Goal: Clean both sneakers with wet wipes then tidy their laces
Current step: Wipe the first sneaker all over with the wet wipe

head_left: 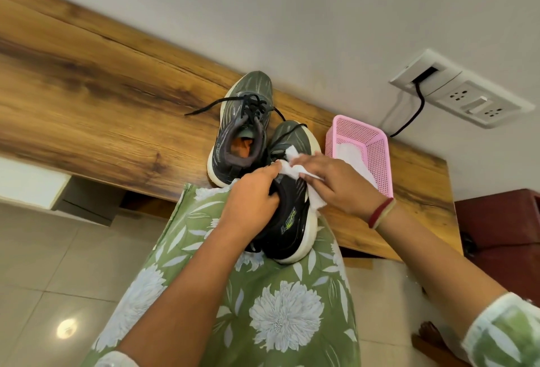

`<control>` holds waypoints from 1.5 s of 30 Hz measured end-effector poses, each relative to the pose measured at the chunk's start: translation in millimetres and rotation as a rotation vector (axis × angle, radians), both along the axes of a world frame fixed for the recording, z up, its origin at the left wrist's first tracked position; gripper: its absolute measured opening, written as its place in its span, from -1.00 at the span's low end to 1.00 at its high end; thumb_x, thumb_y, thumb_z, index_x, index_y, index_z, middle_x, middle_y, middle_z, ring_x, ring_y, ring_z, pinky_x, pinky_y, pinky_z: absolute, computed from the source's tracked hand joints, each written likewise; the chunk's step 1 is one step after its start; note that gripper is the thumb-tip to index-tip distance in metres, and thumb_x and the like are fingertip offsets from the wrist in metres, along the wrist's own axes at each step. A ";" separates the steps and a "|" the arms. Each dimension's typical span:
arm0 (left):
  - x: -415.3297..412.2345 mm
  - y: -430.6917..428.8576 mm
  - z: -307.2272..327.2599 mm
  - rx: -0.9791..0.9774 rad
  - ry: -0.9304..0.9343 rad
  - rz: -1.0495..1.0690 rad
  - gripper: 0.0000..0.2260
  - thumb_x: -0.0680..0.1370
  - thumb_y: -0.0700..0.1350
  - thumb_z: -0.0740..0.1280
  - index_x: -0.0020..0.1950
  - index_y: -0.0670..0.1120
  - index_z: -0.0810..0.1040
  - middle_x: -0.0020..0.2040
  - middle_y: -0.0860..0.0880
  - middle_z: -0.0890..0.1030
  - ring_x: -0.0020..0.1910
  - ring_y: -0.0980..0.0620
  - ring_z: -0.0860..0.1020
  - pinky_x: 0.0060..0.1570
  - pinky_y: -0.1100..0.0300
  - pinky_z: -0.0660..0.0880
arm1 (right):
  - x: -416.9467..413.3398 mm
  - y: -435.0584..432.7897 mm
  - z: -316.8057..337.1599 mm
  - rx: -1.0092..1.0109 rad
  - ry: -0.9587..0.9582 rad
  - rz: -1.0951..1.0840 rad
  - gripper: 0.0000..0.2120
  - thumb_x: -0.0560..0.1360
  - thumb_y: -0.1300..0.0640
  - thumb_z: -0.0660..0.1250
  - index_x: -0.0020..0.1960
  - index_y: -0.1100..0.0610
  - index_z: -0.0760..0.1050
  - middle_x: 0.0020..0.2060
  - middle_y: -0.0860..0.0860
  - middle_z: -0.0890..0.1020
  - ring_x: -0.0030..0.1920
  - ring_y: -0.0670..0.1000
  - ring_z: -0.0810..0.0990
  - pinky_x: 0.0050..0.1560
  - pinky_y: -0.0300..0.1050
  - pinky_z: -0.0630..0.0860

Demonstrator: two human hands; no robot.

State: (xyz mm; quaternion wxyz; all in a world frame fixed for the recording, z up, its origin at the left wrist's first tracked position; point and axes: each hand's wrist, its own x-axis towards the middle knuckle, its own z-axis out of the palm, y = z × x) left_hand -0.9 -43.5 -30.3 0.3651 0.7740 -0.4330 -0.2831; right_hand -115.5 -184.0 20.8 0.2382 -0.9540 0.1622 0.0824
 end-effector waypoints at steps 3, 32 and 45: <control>4.3 0.6 -1.2 0.003 0.052 0.037 -0.49 0.50 -0.25 0.29 0.44 0.01 0.37 0.30 -0.01 0.54 0.26 -0.03 0.49 0.21 0.09 0.41 | -2.0 -4.1 -7.8 -0.054 0.009 -0.076 -0.67 0.61 0.11 0.15 0.34 0.14 0.43 0.32 0.05 0.47 0.41 -0.03 0.32 0.43 -0.17 0.17; 9.2 0.7 0.5 0.007 0.084 0.024 -0.50 0.47 -0.20 0.32 0.39 0.12 0.43 0.09 0.09 0.64 0.07 0.01 0.57 0.01 0.13 0.47 | 11.0 1.6 9.1 0.091 0.097 -0.138 -0.71 0.60 0.14 0.18 0.28 0.16 0.49 0.32 -0.02 0.47 0.36 -0.15 0.33 0.35 -0.26 0.24; 9.6 1.1 -3.2 0.019 0.072 -0.003 -0.61 0.46 -0.23 0.28 0.25 0.05 0.54 0.04 0.04 0.65 0.04 -0.06 0.57 -0.04 0.10 0.47 | 10.6 23.8 26.4 0.545 -0.019 -0.324 -0.74 0.54 0.07 0.23 -0.04 0.26 0.55 -0.23 0.08 0.63 -0.24 -0.07 0.60 -0.24 -0.23 0.52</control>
